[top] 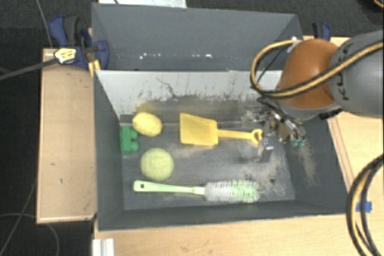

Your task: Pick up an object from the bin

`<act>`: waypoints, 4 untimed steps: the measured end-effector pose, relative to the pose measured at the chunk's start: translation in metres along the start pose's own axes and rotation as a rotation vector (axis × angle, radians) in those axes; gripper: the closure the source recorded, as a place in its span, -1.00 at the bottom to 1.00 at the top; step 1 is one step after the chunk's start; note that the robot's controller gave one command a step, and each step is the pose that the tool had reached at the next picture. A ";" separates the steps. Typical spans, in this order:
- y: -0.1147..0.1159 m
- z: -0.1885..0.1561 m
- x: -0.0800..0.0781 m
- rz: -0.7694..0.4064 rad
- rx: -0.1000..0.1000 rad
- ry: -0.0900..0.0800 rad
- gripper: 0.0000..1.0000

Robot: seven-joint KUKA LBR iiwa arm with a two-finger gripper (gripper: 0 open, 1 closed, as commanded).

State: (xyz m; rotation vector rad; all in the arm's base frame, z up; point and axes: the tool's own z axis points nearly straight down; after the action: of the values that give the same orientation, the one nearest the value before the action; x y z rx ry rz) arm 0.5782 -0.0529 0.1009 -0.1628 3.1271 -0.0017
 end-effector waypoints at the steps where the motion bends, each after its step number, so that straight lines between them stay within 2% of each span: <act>1: 0.056 -0.051 -0.011 0.255 0.001 -0.015 -1.00; 2: 0.086 0.001 -0.020 0.151 -0.001 0.003 -1.00; 3: 0.120 0.031 -0.015 0.411 0.000 -0.012 -1.00; 4: 0.123 0.031 -0.015 0.276 0.000 0.006 1.00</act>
Offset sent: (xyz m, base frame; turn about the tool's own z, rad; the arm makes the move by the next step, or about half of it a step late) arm 0.0108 0.0869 -0.0009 0.1500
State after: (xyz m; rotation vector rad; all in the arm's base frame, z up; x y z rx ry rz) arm 0.5803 0.0714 0.0699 0.2696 3.1255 -0.0006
